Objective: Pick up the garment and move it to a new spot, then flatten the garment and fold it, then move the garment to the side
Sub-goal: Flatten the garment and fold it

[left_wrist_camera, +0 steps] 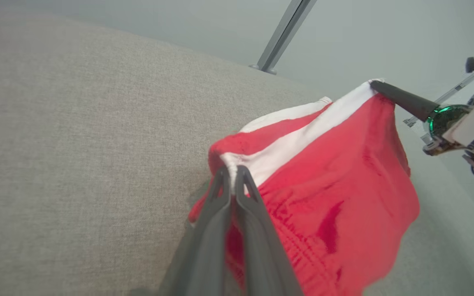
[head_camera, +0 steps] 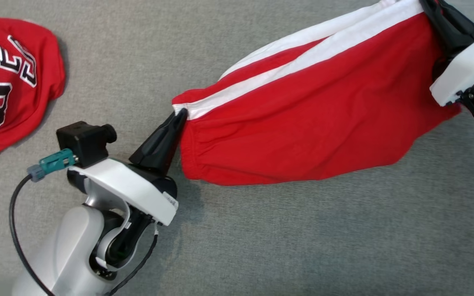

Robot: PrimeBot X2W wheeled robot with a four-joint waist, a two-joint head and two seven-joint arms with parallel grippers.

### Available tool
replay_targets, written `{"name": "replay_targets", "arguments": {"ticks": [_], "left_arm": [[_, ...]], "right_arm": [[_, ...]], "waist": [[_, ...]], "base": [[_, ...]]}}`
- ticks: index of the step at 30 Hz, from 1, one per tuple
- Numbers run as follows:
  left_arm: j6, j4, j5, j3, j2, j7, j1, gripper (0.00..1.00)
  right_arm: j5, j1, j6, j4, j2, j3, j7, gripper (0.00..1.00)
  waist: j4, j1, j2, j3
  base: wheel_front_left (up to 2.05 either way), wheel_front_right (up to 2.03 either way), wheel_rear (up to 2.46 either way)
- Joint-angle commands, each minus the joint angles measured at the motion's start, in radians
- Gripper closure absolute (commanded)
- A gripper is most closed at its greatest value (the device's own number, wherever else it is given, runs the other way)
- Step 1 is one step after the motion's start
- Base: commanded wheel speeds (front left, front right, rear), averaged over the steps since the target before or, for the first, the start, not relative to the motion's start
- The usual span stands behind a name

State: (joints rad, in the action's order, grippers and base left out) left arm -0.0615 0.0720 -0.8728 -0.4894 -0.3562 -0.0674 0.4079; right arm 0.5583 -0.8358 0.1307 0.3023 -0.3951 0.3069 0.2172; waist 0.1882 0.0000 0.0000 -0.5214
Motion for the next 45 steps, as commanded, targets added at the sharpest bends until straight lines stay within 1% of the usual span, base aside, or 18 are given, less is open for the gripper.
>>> {"name": "replay_targets", "arguments": {"ticks": [1, 6, 7, 8, 9, 10, 11, 14, 18, 19, 21, 23, 27, 30, 31, 36, 40, 45], "left_arm": [[0.016, -0.025, -0.005, -0.006, 0.013, 0.01, 0.031, 1.0], [0.042, -0.091, 0.001, -0.024, 0.047, 0.031, 0.068, 1.0], [0.045, -0.103, -0.001, -0.027, 0.054, 0.033, 0.071, 0.97], [0.047, -0.112, 0.001, -0.028, 0.056, 0.038, 0.075, 0.7], [0.047, -0.121, 0.005, -0.028, 0.06, 0.043, 0.078, 0.4], [0.046, -0.129, 0.01, -0.03, 0.062, 0.049, 0.079, 0.0], [0.044, -0.133, 0.017, -0.03, 0.064, 0.06, 0.08, 0.0], [0.028, -0.14, 0.043, -0.016, 0.072, 0.117, 0.07, 0.0], [-0.017, -0.139, 0.079, 0.007, 0.086, 0.197, 0.043, 0.0], [-0.017, -0.139, 0.079, 0.007, 0.086, 0.197, 0.043, 0.0], [-0.044, -0.128, 0.107, 0.024, 0.087, 0.246, 0.038, 0.0], [-0.067, -0.116, 0.134, 0.035, 0.088, 0.279, 0.029, 0.0], [-0.116, -0.101, 0.235, 0.06, 0.071, 0.318, 0.023, 0.0], [-0.131, -0.091, 0.301, 0.08, 0.063, 0.328, 0.018, 0.0], [-0.132, -0.084, 0.337, 0.091, 0.062, 0.331, 0.011, 0.0], [-0.109, -0.092, 0.411, 0.123, 0.059, 0.332, -0.02, 0.0], [-0.089, -0.131, 0.431, 0.133, 0.052, 0.332, -0.047, 0.0], [-0.071, -0.163, 0.435, 0.146, 0.053, 0.332, -0.068, 0.0]], "right_arm": [[0.01, -0.038, 0.0, 0.049, -0.015, 0.025, -0.02, 1.0], [0.041, -0.111, 0.0, 0.165, -0.027, 0.1, -0.086, 1.0], [0.048, -0.122, 0.0, 0.184, -0.028, 0.116, -0.1, 1.0], [0.052, -0.133, 0.0, 0.199, -0.03, 0.13, -0.114, 1.0], [0.066, -0.14, 0.0, 0.209, -0.029, 0.145, -0.13, 0.7], [0.076, -0.144, 0.0, 0.22, -0.031, 0.158, -0.146, 0.06], [0.083, -0.143, 0.0, 0.23, -0.034, 0.169, -0.163, 0.0], [0.095, -0.124, 0.0, 0.245, -0.037, 0.18, -0.242, 0.0], [0.062, -0.067, 0.0, 0.263, -0.015, 0.134, -0.387, 0.0], [0.062, -0.067, 0.0, 0.263, -0.015, 0.134, -0.387, 0.0], [0.032, -0.03, 0.0, 0.26, 0.001, 0.095, -0.438, 0.0], [-0.012, 0.012, 0.0, 0.239, 0.021, 0.055, -0.464, 0.0], [-0.111, 0.115, 0.0, 0.154, 0.072, -0.051, -0.483, 0.0], [-0.188, 0.195, 0.0, 0.059, 0.11, -0.119, -0.484, 0.0], [-0.234, 0.257, 0.0, -0.009, 0.135, -0.161, -0.484, 0.0], [-0.305, 0.396, 0.0, -0.134, 0.193, -0.236, -0.483, 0.0], [-0.331, 0.485, 0.0, -0.192, 0.229, -0.267, -0.468, 0.0], [-0.345, 0.54, 0.0, -0.235, 0.253, -0.286, -0.44, 0.0]], "waist": [[0.042, 0.0, 0.0, -0.04], [0.057, 0.0, 0.0, -0.056], [0.058, 0.0, 0.0, -0.057], [0.057, 0.0, 0.0, -0.057], [0.057, 0.0, 0.0, -0.056], [0.056, 0.0, 0.0, -0.055], [0.055, 0.0, 0.0, -0.053], [0.047, 0.0, 0.0, -0.04], [0.027, 0.0, 0.0, -0.009], [0.027, 0.0, 0.0, -0.009], [0.012, 0.0, 0.0, 0.007], [-0.007, 0.0, 0.0, 0.021], [-0.042, 0.0, 0.0, 0.047], [-0.063, 0.0, 0.0, 0.065], [-0.072, 0.0, 0.0, 0.077], [-0.09, 0.0, 0.0, 0.112], [-0.103, 0.0, 0.0, 0.136], [-0.113, 0.0, 0.0, 0.156]], "base": [[0.0, 0.0, 0.0], [0.0, 0.0, 0.0], [0.0, 0.0, 0.0], [0.0, 0.0, 0.0], [0.0, 0.0, 0.0], [0.0, 0.0, 0.0], [0.0, 0.0, 0.0], [0.0, 0.0, 0.0], [0.0, 0.0, 0.0], [0.0, 0.0, 0.0], [0.0, 0.0, 0.0], [0.0, 0.0, 0.0], [0.0, 0.0, 0.0], [0.0, 0.0, 0.0], [0.0, 0.0, 0.0], [0.0, 0.0, 0.0], [0.0, 0.0, 0.0], [0.0, 0.0, 0.0]]}}
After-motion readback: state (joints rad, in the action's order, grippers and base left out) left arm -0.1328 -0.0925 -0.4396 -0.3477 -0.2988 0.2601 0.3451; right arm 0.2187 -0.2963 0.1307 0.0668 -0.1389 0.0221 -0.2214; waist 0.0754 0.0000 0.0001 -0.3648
